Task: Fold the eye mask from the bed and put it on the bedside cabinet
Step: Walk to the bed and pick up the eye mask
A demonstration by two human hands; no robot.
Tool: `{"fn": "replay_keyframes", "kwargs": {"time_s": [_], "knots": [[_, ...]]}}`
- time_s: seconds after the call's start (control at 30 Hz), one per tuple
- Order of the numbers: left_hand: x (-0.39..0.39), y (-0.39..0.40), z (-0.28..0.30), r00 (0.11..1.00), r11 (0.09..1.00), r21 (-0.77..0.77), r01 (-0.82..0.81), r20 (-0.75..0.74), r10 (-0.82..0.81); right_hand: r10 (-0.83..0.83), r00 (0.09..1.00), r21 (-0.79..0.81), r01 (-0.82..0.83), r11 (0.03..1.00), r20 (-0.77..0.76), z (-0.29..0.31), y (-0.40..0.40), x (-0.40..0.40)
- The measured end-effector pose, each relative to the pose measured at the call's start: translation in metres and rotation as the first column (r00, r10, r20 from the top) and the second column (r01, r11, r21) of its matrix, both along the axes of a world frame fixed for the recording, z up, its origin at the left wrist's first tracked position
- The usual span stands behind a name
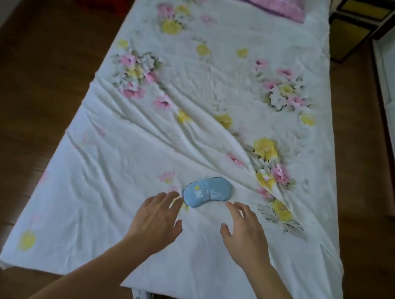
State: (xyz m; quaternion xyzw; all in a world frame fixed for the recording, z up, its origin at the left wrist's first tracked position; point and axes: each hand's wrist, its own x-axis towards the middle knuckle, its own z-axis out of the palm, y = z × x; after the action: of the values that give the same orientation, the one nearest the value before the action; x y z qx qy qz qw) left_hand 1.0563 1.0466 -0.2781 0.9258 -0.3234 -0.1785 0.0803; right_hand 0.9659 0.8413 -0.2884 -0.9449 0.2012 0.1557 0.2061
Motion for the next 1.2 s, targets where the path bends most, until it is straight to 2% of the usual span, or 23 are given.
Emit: {"fn": "replay_keyframes", "kwargs": {"time_s": [0.13,0.27,0.47,0.57,0.77,0.93,1.0,1.1,1.2], "knots": [[0.013,-0.026,-0.068,1.000,1.000,0.012,-0.006,-0.024,0.006,0.065,0.995,0.054,-0.061,0.997,-0.073,-0.076,-0.027,0.019],[0.022,-0.052,-0.132,0.998,0.999,0.034,-0.013,-0.060,0.015,0.141,0.988,0.074,-0.136,0.988,-0.069,-0.142,-0.047,0.038],[0.026,-0.095,-0.207,1.000,1.000,0.021,-0.012,-0.016,0.013,0.298,0.954,0.027,-0.298,0.954,-0.016,-0.220,-0.074,0.071],[0.029,-0.110,-0.238,0.999,0.999,0.026,-0.026,0.027,0.025,0.360,0.931,-0.017,-0.360,0.933,0.065,-0.246,-0.084,0.079],[0.031,-0.112,-0.273,0.994,1.000,-0.010,-0.017,0.103,0.018,0.486,0.865,-0.068,-0.481,0.874,0.127,-0.276,-0.093,0.083],[0.038,-0.107,-0.278,0.987,0.999,-0.002,0.052,0.154,-0.051,0.537,0.793,-0.199,-0.499,0.843,0.288,-0.282,-0.098,0.081],[0.041,-0.111,-0.275,0.984,0.998,0.013,0.062,0.168,-0.064,0.531,0.768,-0.200,-0.493,0.847,0.357,-0.282,-0.102,0.082],[0.046,-0.117,-0.269,0.985,0.999,0.015,0.040,0.170,-0.042,0.530,0.761,-0.173,-0.504,0.846,0.375,-0.279,-0.106,0.086],[0.050,-0.119,-0.267,0.989,1.000,0.026,0.013,0.144,-0.016,0.503,0.793,-0.153,-0.482,0.863,0.344,-0.272,-0.106,0.092]]}}
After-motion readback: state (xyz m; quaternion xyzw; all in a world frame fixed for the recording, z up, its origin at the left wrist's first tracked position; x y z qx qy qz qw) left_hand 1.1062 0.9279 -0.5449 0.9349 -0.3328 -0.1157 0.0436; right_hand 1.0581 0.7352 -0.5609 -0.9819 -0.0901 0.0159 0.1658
